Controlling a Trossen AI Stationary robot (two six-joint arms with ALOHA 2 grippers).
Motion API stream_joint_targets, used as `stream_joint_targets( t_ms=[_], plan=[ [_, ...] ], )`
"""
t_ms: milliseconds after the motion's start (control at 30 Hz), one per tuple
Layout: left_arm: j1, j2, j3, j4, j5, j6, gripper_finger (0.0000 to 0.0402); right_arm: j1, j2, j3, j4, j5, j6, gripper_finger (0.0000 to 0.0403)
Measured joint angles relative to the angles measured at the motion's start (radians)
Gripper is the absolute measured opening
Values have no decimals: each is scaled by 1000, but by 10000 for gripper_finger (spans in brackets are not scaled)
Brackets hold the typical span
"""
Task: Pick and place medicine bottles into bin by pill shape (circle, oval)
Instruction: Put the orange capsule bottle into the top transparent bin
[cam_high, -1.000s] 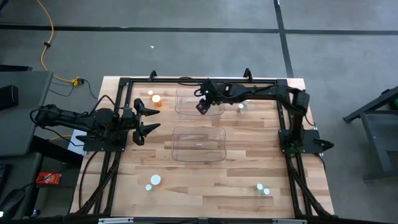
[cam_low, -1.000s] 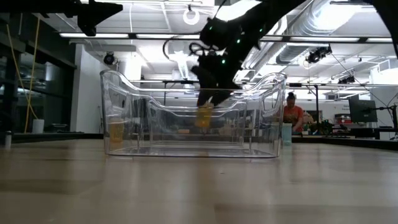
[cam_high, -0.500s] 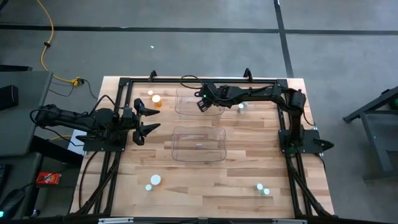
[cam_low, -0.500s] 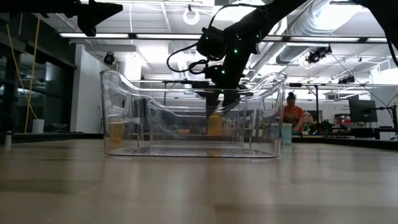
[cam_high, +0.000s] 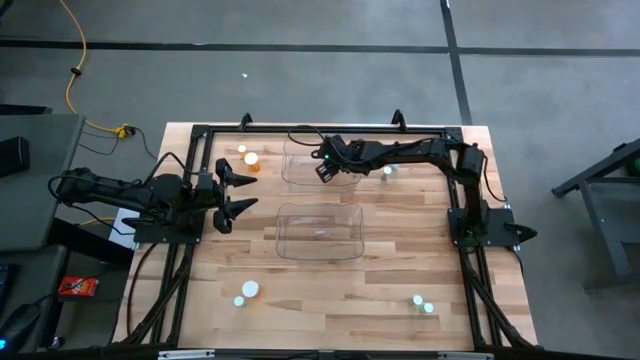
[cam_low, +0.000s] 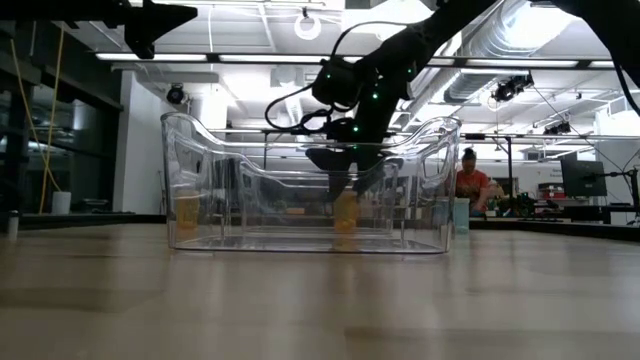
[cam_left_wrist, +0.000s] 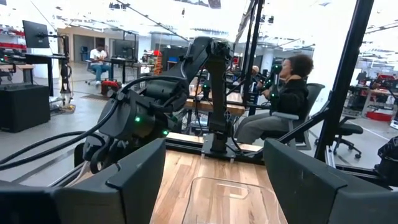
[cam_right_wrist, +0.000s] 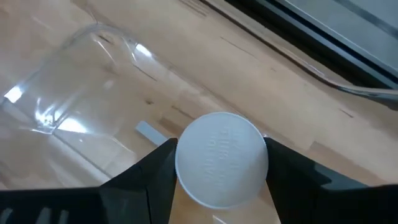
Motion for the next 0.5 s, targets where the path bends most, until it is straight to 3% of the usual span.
stream_joint_targets(
  t_ms=[233, 500],
  plan=[
    [0, 0, 0, 0, 0, 0, 262, 7, 0, 0, 1, 24, -37, 207],
    [0, 0, 0, 0, 0, 0, 262, 7, -4, -2, 0, 21, -71, 282]
  ],
)
